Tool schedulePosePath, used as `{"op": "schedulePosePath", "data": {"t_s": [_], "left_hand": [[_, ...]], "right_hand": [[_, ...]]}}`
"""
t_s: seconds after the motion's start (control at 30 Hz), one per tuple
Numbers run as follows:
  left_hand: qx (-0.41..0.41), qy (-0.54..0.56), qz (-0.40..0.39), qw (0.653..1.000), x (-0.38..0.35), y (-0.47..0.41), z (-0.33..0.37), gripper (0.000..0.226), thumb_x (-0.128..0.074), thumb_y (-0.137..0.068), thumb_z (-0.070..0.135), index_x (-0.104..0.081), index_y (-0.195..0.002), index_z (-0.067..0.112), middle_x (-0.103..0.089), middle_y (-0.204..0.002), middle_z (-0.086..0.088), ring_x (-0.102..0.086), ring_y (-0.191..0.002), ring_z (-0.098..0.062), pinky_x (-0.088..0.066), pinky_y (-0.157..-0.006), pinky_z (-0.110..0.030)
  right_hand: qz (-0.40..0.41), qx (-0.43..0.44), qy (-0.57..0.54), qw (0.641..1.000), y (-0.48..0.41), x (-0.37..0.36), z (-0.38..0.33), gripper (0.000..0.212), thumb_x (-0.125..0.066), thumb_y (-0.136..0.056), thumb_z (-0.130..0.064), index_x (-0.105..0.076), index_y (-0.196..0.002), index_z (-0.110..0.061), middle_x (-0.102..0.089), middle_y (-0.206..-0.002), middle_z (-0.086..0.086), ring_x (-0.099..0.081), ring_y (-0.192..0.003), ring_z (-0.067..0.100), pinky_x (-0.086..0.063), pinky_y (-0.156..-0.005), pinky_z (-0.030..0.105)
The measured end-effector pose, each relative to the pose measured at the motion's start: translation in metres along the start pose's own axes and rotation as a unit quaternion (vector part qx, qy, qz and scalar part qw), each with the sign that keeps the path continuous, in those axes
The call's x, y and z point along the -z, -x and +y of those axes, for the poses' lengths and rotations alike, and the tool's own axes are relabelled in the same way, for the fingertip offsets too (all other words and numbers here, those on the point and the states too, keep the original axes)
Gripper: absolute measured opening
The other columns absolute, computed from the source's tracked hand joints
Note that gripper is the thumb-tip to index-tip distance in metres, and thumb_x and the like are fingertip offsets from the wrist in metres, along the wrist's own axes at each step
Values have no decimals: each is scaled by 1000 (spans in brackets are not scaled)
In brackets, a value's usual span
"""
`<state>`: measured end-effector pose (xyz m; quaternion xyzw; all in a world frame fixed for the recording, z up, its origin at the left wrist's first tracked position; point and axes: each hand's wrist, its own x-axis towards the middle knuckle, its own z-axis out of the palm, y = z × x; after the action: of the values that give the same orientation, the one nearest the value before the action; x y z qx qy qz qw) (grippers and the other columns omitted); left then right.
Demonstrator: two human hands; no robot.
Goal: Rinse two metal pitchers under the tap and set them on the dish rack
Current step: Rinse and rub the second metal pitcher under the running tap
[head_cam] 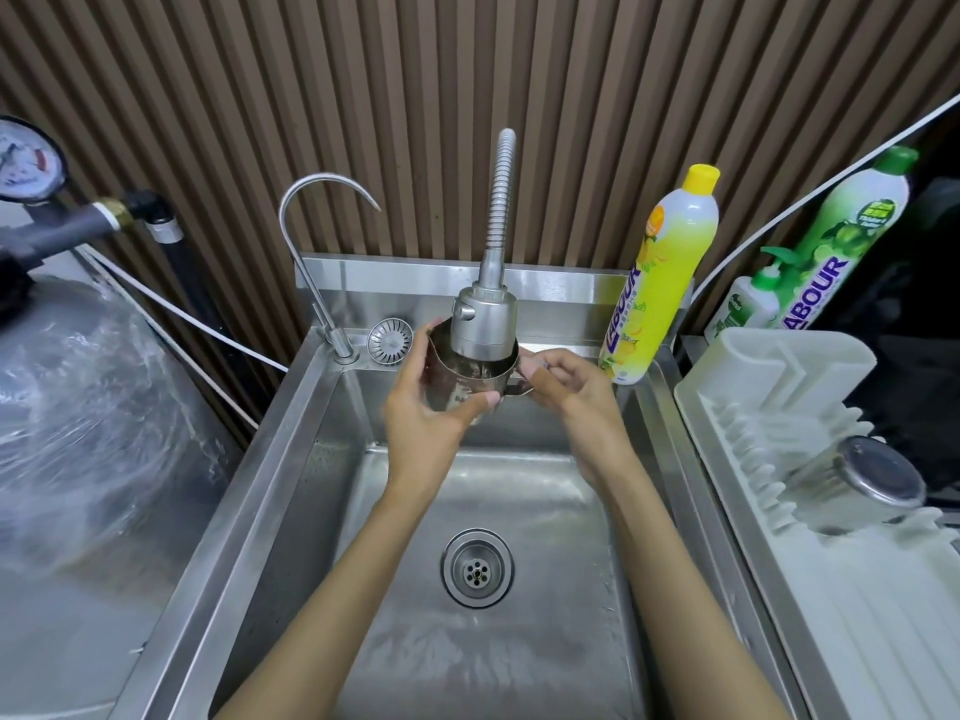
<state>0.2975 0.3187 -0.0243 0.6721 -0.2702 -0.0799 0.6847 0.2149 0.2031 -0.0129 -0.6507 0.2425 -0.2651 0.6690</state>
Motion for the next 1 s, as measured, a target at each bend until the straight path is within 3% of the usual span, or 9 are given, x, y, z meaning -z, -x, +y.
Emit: {"op": "schedulePosePath", "data": {"t_s": [0.1, 0.23, 0.33, 0.43, 0.57, 0.67, 0.77, 0.9, 1.0], "left_hand": [[-27, -118, 44, 992, 6, 6, 5, 82, -88, -55, 14, -51, -128, 23, -58, -117, 7, -51, -106, 12, -33, -90, -1], [6, -257, 32, 966, 9, 13, 8, 85, -86, -54, 39, -54, -129, 15, -54, -112, -2, -53, -108, -16, -32, -90, -12], [57, -286, 1, 957, 8, 21, 4, 76, -77, -57, 58, -60, -119, 18, -51, -99, -1, -56, -99, -19, -35, -81, -15], [96, -254, -43, 962, 4, 25, 0, 83, -63, -49, 80, -64, -107, 21, -54, -95, -2, -61, -92, -18, -42, -83, -21], [126, -158, -83, 976, -2, 26, -7, 47, -74, -53, 60, -69, -91, 32, -68, -90, 3, -65, -86, -7, -48, -78, -13], [157, -38, -91, 983, -7, 24, -13, 39, -82, -66, 24, -68, -102, 16, -73, -99, -3, -67, -87, -3, -47, -75, -8], [140, 37, -69, 987, -13, 18, -16, 54, -78, -68, 2, -59, -118, 11, -70, -107, -2, -65, -97, -5, -48, -82, -10], [85, 44, -24, 995, -12, 8, -15, 86, -80, -62, -5, -42, -137, 10, -58, -130, -2, -55, -120, -8, -41, -104, -21], [1, -38, 1, 999, -5, 7, -6, 86, -82, -60, 0, -41, -129, 30, -51, -123, 21, -48, -112, 16, -37, -95, -4]], "right_hand": [[-12, -34, -36, 999, 2, -6, 13, 10, -59, -89, -14, -61, -80, -11, -68, -87, 7, -62, -85, 20, -48, -89, 39], [-9, -61, -20, 998, 12, -3, 18, 12, -59, -89, -16, -62, -79, -9, -68, -69, 2, -66, -67, 14, -55, -78, 38], [2, -77, 19, 997, 16, 4, 14, 17, -62, -87, -18, -62, -80, -3, -66, -69, 10, -66, -58, 16, -58, -60, 31], [37, -73, 109, 991, 13, 12, 6, 21, -68, -83, -26, -64, -68, -12, -67, -66, 10, -66, -60, 25, -60, -66, 44], [71, 13, 330, 941, 16, 18, -15, 24, -67, -79, -36, -60, -65, -19, -69, -69, 2, -67, -73, 24, -54, -76, 39], [69, 58, 370, 925, 20, 16, -25, 23, -67, -82, -30, -56, -64, -21, -71, -80, 1, -66, -80, 21, -51, -76, 34], [42, 61, 273, 959, 17, 18, -18, 13, -66, -83, -16, -60, -72, -18, -72, -99, 1, -68, -88, 19, -54, -84, 36], [14, 26, 137, 990, 10, 16, -4, 16, -63, -86, -9, -61, -73, -18, -69, -105, -1, -65, -88, 3, -48, -80, 11], [-2, -8, 54, 998, 7, 8, 9, 14, -60, -88, -10, -63, -77, -17, -69, -95, -4, -63, -84, 1, -48, -87, 26]]}}
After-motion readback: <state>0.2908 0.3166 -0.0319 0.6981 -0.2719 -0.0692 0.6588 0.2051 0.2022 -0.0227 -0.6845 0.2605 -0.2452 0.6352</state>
